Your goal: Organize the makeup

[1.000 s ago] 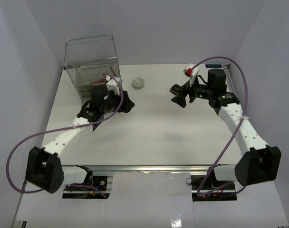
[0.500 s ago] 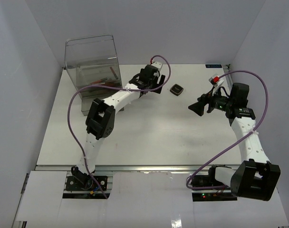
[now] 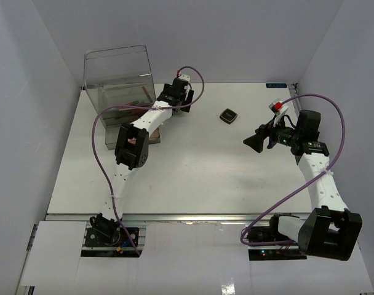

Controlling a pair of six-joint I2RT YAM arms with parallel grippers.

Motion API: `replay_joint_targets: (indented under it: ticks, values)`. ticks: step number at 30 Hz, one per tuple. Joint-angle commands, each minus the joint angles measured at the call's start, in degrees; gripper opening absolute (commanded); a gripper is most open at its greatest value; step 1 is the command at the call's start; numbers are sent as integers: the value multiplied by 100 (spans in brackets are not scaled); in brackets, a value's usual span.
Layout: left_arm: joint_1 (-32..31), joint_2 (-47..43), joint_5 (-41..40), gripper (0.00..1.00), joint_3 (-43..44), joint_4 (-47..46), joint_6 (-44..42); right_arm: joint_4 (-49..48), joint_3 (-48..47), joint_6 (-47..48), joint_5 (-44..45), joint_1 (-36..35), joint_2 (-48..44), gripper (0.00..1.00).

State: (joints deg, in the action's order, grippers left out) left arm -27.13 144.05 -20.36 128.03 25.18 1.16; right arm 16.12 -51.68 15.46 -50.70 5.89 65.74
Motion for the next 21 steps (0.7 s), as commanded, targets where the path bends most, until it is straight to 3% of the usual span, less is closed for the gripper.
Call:
replay_joint_targets:
  ticks: [1,10,21]
  values:
    - [127,35,401,98,321,-136,133,-164,-17,71,21,9,90,90]
    - [332,277,1207,98,354,-153,408,-216,10,61,51,9,132,90]
    - [410,278,1542,98,206,-136,567,-232,26,47,28,9,140,90]
